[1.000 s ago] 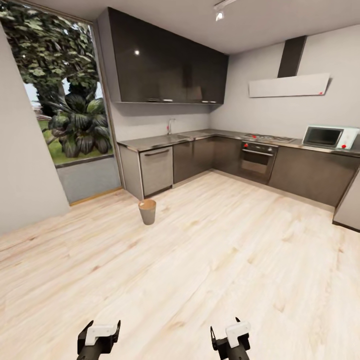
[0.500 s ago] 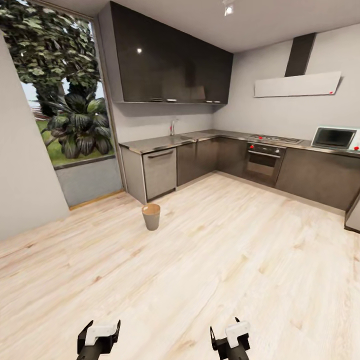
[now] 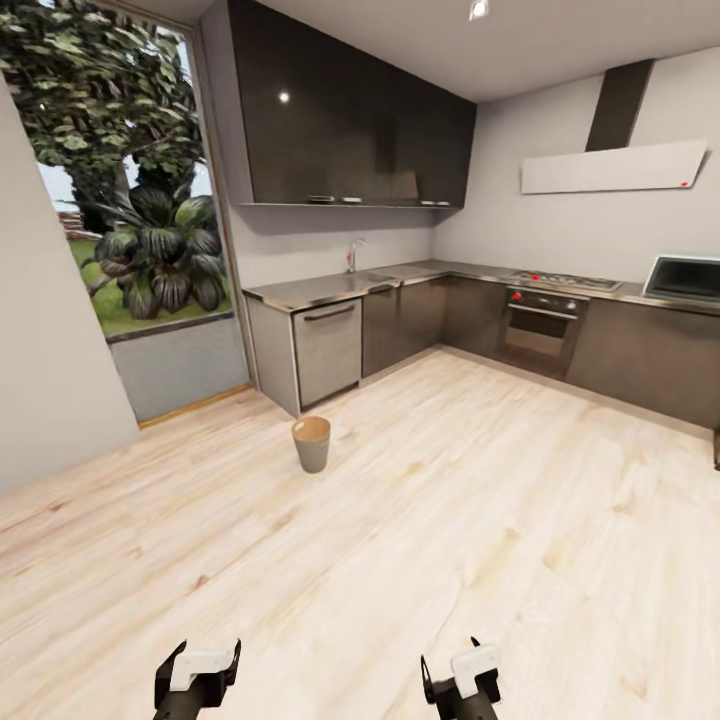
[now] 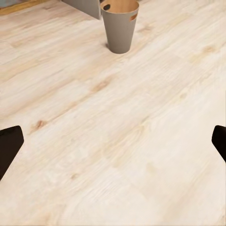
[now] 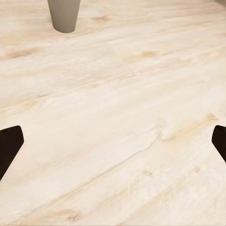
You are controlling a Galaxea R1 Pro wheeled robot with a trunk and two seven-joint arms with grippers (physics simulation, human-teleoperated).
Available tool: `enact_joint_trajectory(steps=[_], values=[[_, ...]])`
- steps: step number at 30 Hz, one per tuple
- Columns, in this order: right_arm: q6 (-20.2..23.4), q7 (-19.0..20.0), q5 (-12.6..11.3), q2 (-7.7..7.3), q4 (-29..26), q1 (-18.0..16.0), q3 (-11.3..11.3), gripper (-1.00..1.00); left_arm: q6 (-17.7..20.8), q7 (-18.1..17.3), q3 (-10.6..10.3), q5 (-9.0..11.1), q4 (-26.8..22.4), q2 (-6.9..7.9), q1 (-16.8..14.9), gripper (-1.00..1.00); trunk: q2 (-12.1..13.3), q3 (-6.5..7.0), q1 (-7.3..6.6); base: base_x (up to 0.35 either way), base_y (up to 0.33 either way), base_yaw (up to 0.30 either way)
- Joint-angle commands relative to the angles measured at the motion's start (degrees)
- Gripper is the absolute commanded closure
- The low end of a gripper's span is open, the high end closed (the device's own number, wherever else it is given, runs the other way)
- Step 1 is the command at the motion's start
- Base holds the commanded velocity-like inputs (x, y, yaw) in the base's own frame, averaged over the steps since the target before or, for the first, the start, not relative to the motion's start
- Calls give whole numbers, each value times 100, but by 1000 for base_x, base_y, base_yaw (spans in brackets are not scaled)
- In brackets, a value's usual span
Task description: Put the three can of soda from the living room inside the tash can in the kitchen.
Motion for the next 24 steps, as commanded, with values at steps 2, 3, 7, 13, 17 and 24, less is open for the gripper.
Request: enact_joint_trajectory(steps=[2,3,7,13,17,24], values=[[0,0,5,4,80,0,-2,-100,0,-3,0,0,0,0,0,-100,0,0,0,265,191,0],[0,0,15,9,219,0,-5,-100,0,-6,0,0,0,0,0,-100,0,0,0,265,191,0],[0,0,21,13,345,0,-8,-100,2,-8,0,-1,16,0,0,-100,0,0,0,265,191,0],[0,0,18,14,378,0,-8,-100,1,-9,-14,1,134,0,0,-100,0,0,0,265,191,0],[0,0,13,14,387,0,-9,-100,1,-9,-20,2,205,0,0,-100,0,0,0,265,191,0],[0,0,9,14,395,0,-9,-100,1,-9,-25,1,263,0,0,-100,0,0,0,265,191,0]])
